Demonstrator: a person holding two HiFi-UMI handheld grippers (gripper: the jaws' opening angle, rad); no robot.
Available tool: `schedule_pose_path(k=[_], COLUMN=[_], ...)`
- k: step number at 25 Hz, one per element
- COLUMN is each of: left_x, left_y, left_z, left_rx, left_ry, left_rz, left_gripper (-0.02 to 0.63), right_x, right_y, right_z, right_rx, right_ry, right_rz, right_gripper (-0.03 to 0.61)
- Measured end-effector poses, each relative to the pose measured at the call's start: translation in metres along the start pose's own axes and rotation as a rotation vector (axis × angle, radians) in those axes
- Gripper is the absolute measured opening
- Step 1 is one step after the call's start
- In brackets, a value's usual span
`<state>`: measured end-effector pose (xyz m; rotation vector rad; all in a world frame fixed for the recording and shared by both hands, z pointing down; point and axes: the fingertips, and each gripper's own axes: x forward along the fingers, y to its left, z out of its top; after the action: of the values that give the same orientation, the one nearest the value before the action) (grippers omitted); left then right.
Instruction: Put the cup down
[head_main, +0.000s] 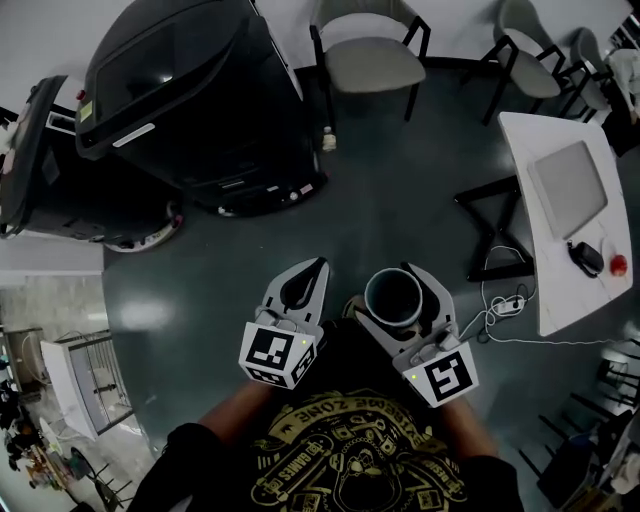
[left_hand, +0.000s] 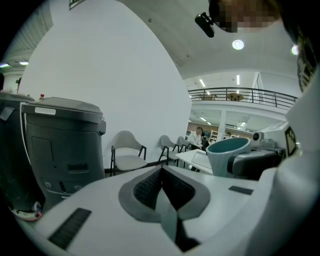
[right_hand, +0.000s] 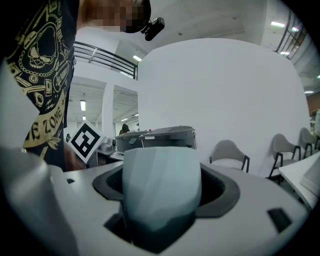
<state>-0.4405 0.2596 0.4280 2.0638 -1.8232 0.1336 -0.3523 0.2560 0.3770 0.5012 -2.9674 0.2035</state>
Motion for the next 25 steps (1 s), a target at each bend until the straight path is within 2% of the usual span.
schedule_pose_path(k=[6, 16, 25], left_x=[0.009, 0.052, 0.097], left_y=[-0.008, -0.058, -0.111], left_z=[0.004, 0.020, 0.028], left_rx=[0.019, 0.048, 0.088], left_ry=[-0.002, -0.011, 0.014], left_rz=[-0.047, -0.199, -0.256], left_gripper=[0.009, 0.009, 0.009], right_x=[-0.006, -0.056, -0.100], right_y=[-0.016, -0.060, -0.110], right_z=[0.009, 0.026, 0.033], right_rx=[-0.001, -0.033, -0.031], right_ry=[-0.015, -0.030, -0.080], right_rz=[-0.065, -0.233, -0.299], right_gripper=[0.380, 0.380, 0.380])
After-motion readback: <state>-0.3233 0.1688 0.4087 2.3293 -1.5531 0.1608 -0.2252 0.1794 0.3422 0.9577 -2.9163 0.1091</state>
